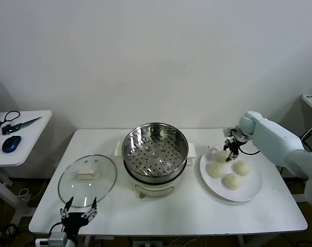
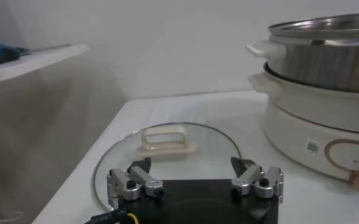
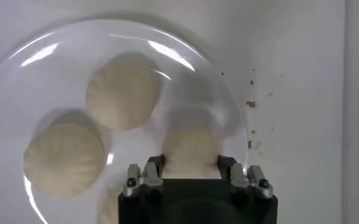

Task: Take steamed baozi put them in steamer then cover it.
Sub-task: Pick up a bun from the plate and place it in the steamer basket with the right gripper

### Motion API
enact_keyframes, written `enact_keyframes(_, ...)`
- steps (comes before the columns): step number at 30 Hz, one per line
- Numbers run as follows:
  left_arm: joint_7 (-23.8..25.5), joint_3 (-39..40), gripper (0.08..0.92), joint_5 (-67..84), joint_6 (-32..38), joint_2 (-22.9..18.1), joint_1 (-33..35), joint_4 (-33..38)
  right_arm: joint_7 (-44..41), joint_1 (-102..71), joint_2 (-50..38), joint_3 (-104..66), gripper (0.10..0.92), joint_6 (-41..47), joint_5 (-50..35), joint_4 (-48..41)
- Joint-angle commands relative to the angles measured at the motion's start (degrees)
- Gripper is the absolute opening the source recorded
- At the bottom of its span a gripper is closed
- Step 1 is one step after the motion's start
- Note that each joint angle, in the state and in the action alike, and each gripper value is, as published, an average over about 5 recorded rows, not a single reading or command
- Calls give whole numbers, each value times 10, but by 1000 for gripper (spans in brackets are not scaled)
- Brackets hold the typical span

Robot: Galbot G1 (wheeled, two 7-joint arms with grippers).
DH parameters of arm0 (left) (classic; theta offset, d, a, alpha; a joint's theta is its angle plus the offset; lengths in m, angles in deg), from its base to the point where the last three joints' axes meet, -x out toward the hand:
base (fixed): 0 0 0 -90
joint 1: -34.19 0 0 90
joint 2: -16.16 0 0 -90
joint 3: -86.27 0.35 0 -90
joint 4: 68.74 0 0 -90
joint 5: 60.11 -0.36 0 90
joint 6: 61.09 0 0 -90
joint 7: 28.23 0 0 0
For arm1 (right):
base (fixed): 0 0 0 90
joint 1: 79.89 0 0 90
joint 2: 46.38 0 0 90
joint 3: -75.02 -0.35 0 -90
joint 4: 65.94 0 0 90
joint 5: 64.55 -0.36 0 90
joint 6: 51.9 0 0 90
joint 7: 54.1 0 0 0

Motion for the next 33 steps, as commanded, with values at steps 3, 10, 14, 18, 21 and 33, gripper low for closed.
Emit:
enact_keyframes(3,-1,3,823,0,0,3,0,1,-13,404,-28,308,602,-120,-169,269)
enact_keyframes(10,0,7,823,0,-1,3,-5,-1,25,524,22,353,602,-273,-143,485)
enact_keyframes(14,1,7,823,1,-1,5,-8,1,63,465,61,299,602,-342,-56,509)
enact_keyframes(18,1,6,823,2,-4,6,-12,1,90,373,97,254,602,-377,36,467)
enact_keyframes(21,1,5,823,3,-4,6,-13,2,108,311,116,234,602,-387,107,423)
enact_keyframes(33,1,5,823,4,-4,4,-17,-4,160,131,183,127,602,-423,277,197)
